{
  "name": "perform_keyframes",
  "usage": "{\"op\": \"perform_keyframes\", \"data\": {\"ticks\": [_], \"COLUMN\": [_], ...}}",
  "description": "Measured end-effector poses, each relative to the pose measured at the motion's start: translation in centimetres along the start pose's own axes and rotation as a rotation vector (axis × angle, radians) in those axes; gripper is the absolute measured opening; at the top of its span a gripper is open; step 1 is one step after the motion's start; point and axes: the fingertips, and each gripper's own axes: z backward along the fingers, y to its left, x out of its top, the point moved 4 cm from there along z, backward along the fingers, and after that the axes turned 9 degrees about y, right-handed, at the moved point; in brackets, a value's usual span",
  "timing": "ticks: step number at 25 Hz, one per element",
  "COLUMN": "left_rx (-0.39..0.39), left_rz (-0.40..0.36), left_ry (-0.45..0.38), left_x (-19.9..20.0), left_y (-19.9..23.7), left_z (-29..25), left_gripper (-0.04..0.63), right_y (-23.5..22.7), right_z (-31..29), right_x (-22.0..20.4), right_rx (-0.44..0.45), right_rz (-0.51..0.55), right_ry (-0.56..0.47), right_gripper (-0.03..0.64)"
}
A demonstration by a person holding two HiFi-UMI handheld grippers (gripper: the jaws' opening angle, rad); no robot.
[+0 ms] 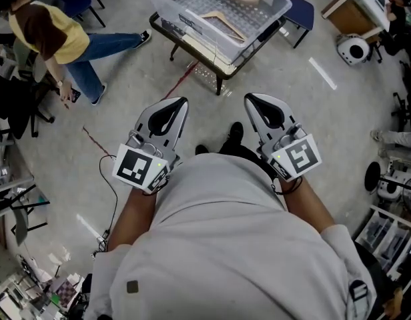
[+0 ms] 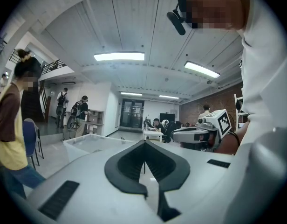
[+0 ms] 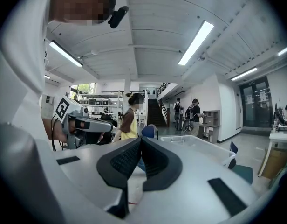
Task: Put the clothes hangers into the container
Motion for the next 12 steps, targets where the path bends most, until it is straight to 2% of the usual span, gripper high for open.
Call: {"op": "perform_keyframes", "data": {"ticks": [12], "left_rx": [0.031], "left_rz": [0.005], "left_ry": [0.002], "left_x": [0.6], "left_y": [-0.7], "left_z": [-2.0], "left_gripper": [0.017], "right_y": [-2.5], "right_z": [0.2], "right_x": [0.1], "right_rx": [0.019], "right_rz": [0.006], "right_ry": [-0.001], "right_gripper": [0.020]}}
